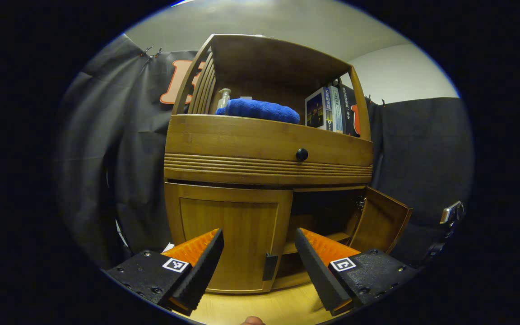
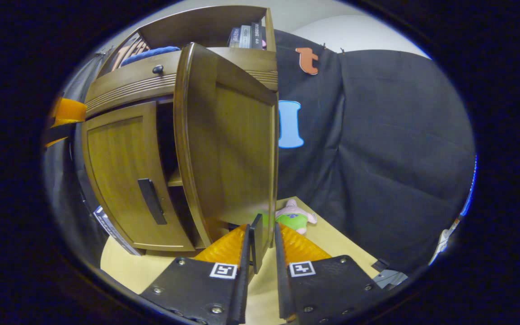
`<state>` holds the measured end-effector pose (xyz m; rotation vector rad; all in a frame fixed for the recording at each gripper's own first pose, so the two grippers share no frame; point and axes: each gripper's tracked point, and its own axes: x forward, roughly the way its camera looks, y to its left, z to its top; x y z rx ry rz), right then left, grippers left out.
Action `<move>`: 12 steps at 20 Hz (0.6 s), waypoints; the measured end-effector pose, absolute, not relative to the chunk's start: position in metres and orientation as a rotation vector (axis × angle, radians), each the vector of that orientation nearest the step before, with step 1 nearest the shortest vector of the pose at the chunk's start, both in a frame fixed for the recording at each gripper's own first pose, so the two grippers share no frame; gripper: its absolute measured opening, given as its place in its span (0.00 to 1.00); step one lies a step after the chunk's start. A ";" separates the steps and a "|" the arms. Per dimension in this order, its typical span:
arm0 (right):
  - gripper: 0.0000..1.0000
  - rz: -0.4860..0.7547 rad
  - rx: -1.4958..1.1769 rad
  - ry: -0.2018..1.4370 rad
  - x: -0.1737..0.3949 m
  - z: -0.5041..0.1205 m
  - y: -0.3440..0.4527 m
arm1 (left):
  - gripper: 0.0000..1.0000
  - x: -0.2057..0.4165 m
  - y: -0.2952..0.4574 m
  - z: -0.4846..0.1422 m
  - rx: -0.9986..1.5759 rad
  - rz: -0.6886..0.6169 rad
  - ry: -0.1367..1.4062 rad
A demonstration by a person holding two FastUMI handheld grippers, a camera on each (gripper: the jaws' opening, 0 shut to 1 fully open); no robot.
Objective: Open the right door of the double-door shoe cabinet with the right hand, and open the left door with the left hand.
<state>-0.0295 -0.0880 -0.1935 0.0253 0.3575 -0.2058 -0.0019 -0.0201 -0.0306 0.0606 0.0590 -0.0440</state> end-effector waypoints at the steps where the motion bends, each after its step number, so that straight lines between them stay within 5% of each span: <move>1: 0.28 -0.212 0.025 0.359 -0.031 -0.194 -0.092 | 0.98 0.000 -0.022 -0.032 0.062 -0.049 0.061; 12: 0.21 -0.285 0.045 0.377 -0.042 -0.194 -0.158 | 0.98 0.021 -0.059 -0.045 0.057 -0.119 0.092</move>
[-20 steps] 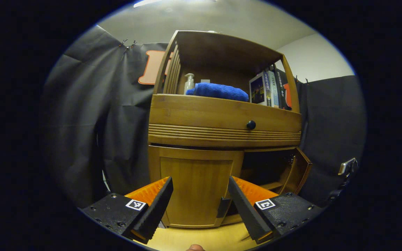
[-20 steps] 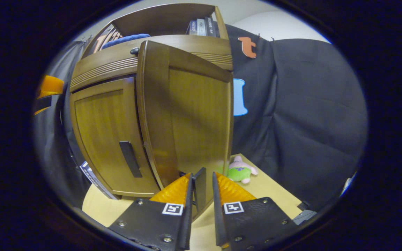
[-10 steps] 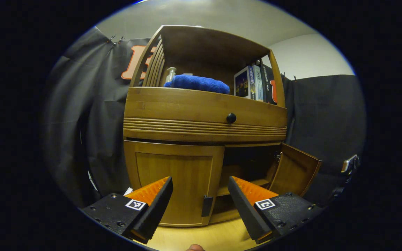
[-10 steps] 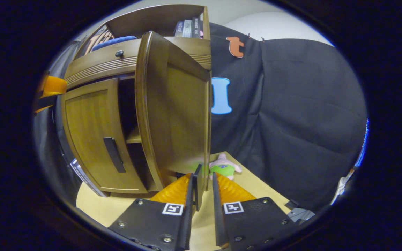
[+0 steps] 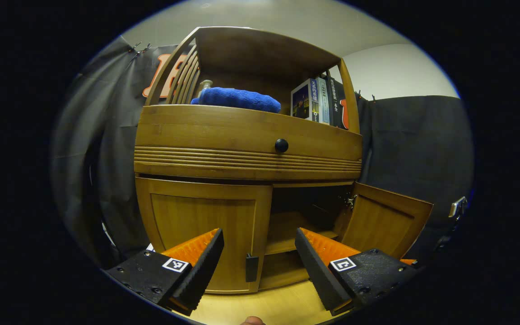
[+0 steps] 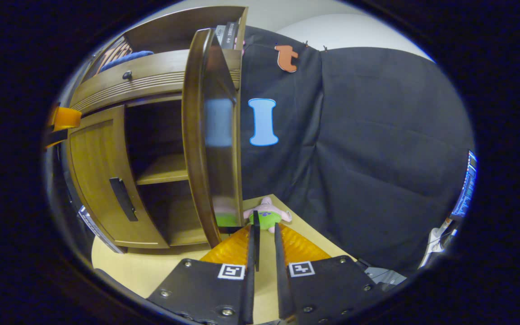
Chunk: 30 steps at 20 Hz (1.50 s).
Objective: Open the right door of the double-door shoe cabinet with the right hand, and open the left door with the left hand.
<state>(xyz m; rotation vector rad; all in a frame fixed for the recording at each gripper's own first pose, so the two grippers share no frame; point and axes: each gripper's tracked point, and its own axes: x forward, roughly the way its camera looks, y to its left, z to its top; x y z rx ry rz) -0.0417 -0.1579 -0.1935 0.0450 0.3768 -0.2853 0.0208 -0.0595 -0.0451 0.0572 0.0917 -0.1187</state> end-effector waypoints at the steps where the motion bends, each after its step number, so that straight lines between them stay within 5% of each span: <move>1: 0.21 -0.277 0.055 0.379 -0.042 -0.193 -0.160 | 0.98 0.022 -0.062 -0.047 0.061 -0.122 0.096; 16: 0.21 -0.331 0.018 0.287 -0.062 -0.166 -0.242 | 0.98 0.061 -0.047 -0.105 0.094 0.018 0.190; 25: 0.21 -0.337 -0.031 0.126 -0.048 -0.068 -0.280 | 0.97 0.085 -0.046 -0.163 0.099 0.108 0.228; 30: 0.21 -0.346 -0.059 0.046 -0.036 -0.028 -0.295 | 0.87 0.105 -0.035 -0.197 0.092 0.157 0.282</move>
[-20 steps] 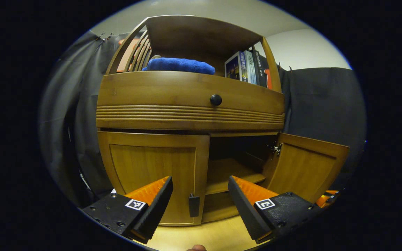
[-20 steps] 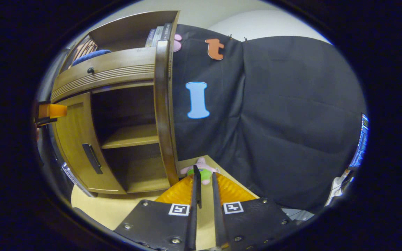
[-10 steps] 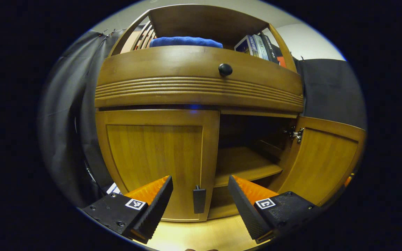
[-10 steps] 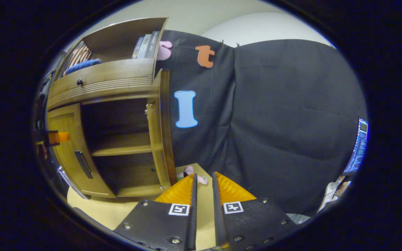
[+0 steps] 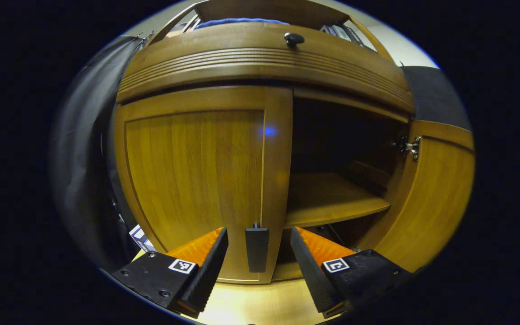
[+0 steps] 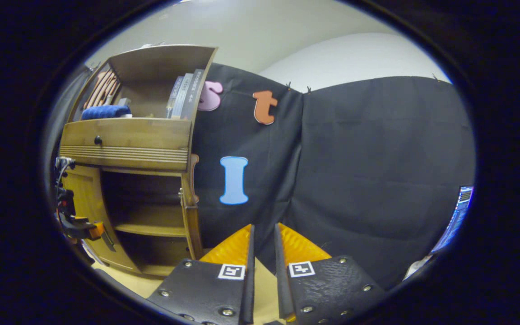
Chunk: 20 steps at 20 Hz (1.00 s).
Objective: Open the right door of the double-door shoe cabinet with the right hand, and open the left door with the left hand.
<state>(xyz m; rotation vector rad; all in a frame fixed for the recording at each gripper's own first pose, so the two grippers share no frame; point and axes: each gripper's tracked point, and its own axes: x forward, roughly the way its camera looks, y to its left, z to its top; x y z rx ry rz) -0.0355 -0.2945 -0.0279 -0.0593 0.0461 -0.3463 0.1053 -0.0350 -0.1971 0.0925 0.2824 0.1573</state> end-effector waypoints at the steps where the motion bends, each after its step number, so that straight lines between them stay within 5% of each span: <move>1: 0.21 -0.351 -0.063 0.040 -0.035 -0.025 -0.297 | 0.83 0.109 -0.033 -0.202 0.090 0.166 0.286; 4: 0.21 -0.372 -0.074 0.049 -0.029 -0.029 -0.310 | 0.79 0.120 -0.029 -0.211 0.074 0.181 0.293; 7: 0.21 -0.386 -0.075 0.067 -0.025 -0.035 -0.320 | 0.58 0.127 -0.025 -0.215 0.068 0.198 0.293; 13: 0.21 -0.385 -0.084 0.080 -0.017 -0.041 -0.327 | 0.36 0.130 -0.022 -0.219 0.055 0.215 0.298; 14: 0.21 -0.380 -0.084 0.081 -0.015 -0.042 -0.327 | 0.41 0.130 -0.023 -0.219 0.046 0.216 0.293; 20: 0.21 -0.362 -0.094 0.080 -0.016 -0.044 -0.327 | 0.35 0.127 -0.022 -0.219 0.038 0.249 0.293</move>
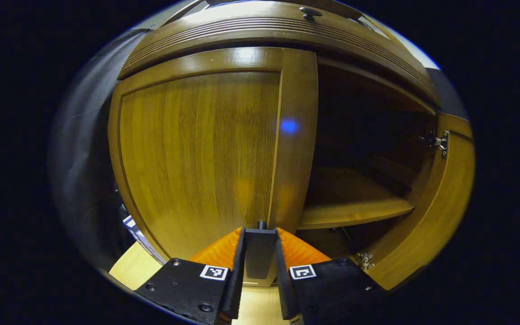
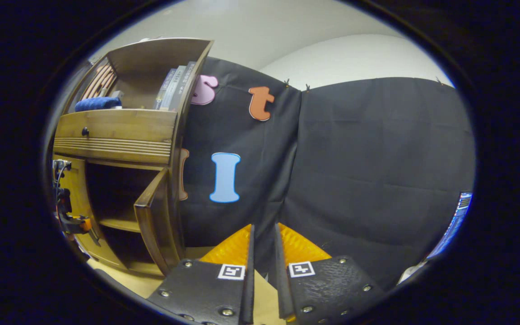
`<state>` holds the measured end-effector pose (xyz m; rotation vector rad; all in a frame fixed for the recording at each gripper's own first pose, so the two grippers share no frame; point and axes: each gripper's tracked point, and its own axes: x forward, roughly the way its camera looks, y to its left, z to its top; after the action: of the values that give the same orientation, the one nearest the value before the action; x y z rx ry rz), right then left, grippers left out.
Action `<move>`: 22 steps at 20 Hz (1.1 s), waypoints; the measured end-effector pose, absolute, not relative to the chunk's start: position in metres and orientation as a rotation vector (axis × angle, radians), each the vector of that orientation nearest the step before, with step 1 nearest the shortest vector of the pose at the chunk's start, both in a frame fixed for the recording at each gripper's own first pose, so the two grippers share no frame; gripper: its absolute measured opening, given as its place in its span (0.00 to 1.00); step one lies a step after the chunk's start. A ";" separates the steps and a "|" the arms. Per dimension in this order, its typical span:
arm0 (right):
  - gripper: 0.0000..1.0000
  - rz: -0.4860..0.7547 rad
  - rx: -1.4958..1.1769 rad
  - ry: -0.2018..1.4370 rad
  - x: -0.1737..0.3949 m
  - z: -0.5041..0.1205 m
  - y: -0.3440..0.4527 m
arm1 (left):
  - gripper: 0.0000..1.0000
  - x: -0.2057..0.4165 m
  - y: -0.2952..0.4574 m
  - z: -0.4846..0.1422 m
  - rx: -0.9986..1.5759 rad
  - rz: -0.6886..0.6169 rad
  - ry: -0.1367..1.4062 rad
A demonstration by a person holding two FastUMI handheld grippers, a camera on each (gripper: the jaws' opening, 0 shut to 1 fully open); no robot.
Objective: Open the right door of the double-door shoe cabinet with the right hand, and open the left door with the left hand.
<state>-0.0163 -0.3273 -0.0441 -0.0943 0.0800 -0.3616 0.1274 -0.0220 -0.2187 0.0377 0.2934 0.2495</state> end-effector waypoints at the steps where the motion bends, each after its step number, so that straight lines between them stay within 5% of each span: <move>1: 0.21 -0.360 -0.095 0.081 -0.019 -0.043 -0.329 | 0.35 0.126 -0.023 -0.220 0.032 0.257 0.294; 22: 0.21 -0.171 -0.069 0.017 0.014 -0.017 -0.312 | 0.31 0.038 -0.011 -0.210 0.009 0.300 0.210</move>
<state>0.0140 -0.3123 -0.0172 -0.0690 0.0166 -0.1715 0.0379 -0.0112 -0.2098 0.0094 0.2102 0.2996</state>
